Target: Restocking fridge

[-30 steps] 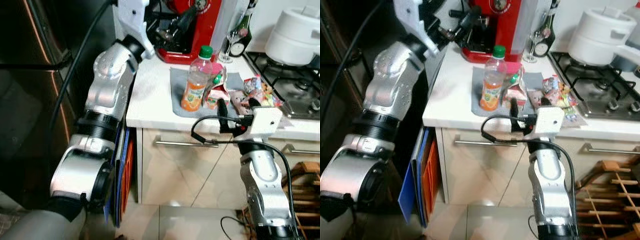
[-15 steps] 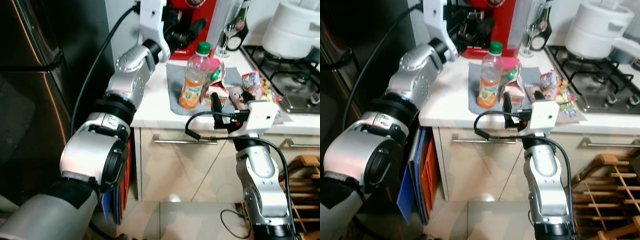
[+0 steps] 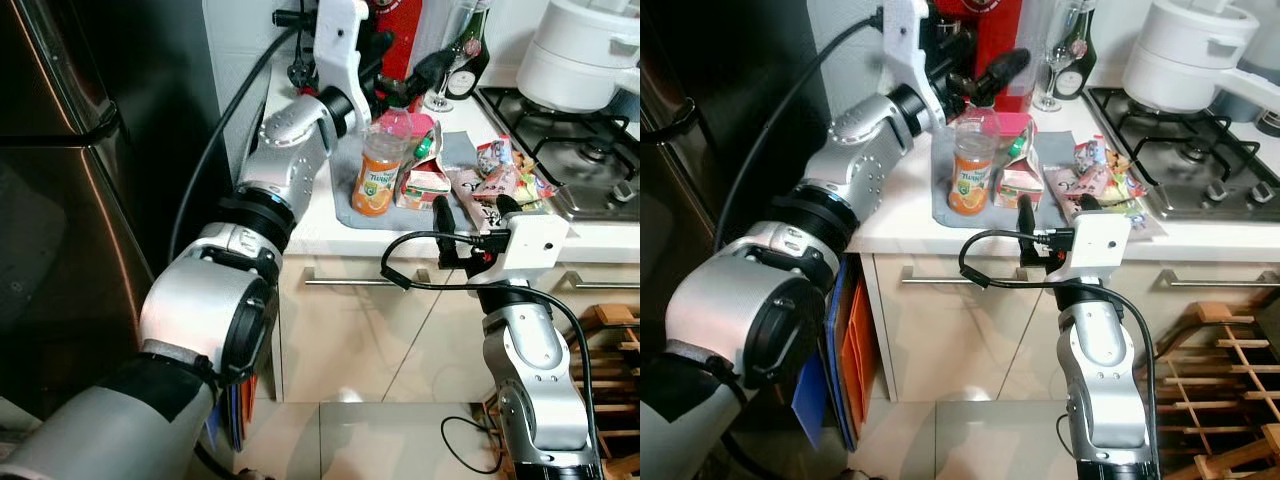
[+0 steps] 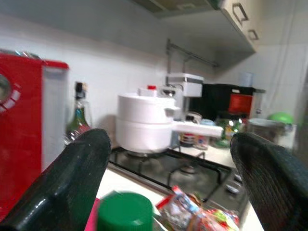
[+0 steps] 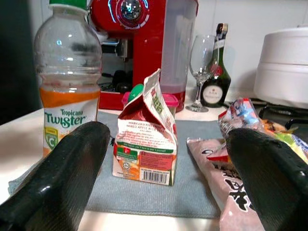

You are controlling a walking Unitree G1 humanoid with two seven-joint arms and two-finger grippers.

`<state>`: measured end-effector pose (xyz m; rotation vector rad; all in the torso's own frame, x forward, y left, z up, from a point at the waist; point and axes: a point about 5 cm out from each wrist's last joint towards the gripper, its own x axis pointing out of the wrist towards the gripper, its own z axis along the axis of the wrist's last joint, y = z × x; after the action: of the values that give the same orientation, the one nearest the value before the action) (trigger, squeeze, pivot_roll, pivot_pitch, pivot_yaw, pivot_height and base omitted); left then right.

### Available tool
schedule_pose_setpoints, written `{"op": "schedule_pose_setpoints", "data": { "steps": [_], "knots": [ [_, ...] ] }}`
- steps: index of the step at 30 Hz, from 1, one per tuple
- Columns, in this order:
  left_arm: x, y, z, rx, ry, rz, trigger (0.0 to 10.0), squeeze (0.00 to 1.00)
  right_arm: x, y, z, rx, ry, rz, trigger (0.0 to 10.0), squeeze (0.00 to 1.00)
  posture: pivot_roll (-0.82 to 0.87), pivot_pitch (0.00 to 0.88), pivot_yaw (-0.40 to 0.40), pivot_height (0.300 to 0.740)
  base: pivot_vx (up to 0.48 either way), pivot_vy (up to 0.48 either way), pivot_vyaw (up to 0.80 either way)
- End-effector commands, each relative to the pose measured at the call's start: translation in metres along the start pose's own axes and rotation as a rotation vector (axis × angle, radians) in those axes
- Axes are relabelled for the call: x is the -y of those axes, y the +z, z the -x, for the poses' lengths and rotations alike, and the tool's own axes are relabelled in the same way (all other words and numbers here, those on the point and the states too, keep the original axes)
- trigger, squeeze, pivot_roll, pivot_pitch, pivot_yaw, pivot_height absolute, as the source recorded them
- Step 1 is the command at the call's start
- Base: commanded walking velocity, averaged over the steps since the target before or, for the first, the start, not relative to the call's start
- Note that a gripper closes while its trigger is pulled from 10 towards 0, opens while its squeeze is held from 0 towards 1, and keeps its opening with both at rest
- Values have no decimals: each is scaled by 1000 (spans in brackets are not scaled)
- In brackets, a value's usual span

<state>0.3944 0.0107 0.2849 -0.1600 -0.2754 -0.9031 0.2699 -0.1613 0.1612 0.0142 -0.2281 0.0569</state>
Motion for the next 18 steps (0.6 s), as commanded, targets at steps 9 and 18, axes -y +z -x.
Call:
{"op": "schedule_pose_setpoints", "data": {
  "steps": [9, 18],
  "knots": [
    [-3, -26, 6, -156, 65, -10, 10000, 0, -2, 3, -1, 0, 12, -5, 10000, 0, -178, 0, 13, 740, 0, 0, 0],
    [-6, -28, 7, -153, 134, 31, 10000, 0, -1, 1, -1, -16, 16, -3, 10000, 0, -175, 0, 10, 740, 0, 0, 0]
  ]
}}
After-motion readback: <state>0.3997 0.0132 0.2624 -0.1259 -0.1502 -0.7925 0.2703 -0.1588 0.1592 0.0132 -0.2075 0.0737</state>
